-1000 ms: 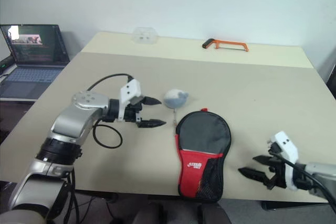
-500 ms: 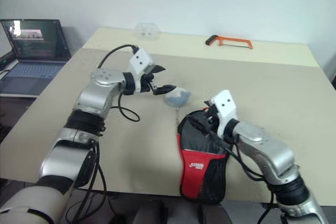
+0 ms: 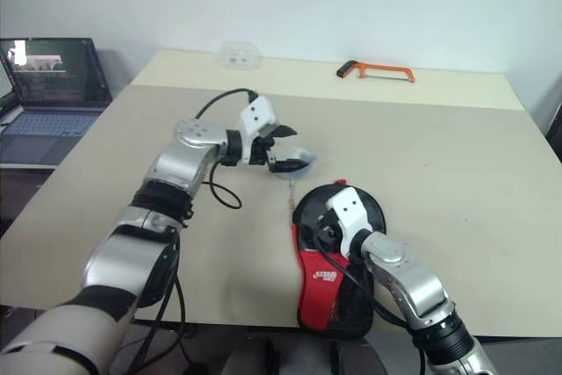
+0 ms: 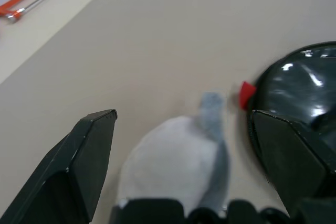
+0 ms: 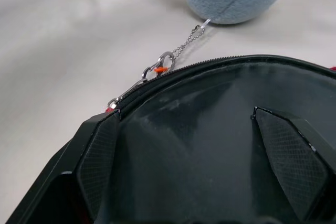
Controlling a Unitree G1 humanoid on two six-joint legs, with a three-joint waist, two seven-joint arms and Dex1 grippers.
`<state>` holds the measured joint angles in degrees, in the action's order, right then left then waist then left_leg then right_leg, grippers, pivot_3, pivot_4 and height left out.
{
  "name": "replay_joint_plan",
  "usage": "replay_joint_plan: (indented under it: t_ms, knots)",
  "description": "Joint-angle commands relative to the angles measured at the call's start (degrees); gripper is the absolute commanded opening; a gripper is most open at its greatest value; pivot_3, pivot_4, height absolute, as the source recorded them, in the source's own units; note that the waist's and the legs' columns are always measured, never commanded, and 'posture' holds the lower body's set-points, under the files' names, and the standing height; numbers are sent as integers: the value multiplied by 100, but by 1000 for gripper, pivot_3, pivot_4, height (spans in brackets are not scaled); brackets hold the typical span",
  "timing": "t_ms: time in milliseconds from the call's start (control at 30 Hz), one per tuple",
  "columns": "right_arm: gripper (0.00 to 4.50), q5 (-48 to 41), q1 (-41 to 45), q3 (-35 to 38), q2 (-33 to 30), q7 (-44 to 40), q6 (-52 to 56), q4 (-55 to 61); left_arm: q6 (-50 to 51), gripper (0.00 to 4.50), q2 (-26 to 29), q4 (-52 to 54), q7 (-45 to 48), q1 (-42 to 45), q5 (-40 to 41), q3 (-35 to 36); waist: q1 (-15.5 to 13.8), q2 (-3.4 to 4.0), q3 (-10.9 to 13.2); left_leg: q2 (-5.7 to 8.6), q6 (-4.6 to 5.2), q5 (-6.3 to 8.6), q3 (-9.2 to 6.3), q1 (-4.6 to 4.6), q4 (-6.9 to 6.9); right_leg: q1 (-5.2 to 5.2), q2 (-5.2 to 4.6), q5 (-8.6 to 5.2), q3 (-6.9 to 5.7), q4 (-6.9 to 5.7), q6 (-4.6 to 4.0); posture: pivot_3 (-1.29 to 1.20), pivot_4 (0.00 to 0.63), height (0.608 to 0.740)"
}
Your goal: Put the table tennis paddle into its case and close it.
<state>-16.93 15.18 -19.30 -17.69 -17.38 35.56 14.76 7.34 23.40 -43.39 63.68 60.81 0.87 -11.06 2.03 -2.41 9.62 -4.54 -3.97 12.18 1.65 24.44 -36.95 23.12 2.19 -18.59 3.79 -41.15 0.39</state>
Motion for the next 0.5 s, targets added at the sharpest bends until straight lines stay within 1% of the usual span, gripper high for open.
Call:
replay_joint_plan:
  t_ms: [33, 167, 500]
  knots:
    - [4455, 152, -112, -89, 45, -143, 135, -365, -129, 4500, 219, -11, 192, 198, -93, -4, 0, 0, -2, -1, 0, 0, 0, -1, 0, -1, 0, 0, 0, -1, 0, 0, 150, 740]
    - [4455, 268, -113, -62, 117, -236, 137, -395, -270, 4500, 252, -281, 131, 255, -306, -75, -12, -4, -7, 0, 0, 0, 0, -2, -1, -4, 0, 0, 0, 0, 0, 0, 150, 740]
    - [4455, 501, -102, -28, 279, -382, 159, -472, -801, 4500, -177, -1781, -641, 569, -1020, -337, -10, -18, -19, 0, 1, 1, 0, -3, -1, -6, 0, 0, -2, 0, 0, 0, 150, 740]
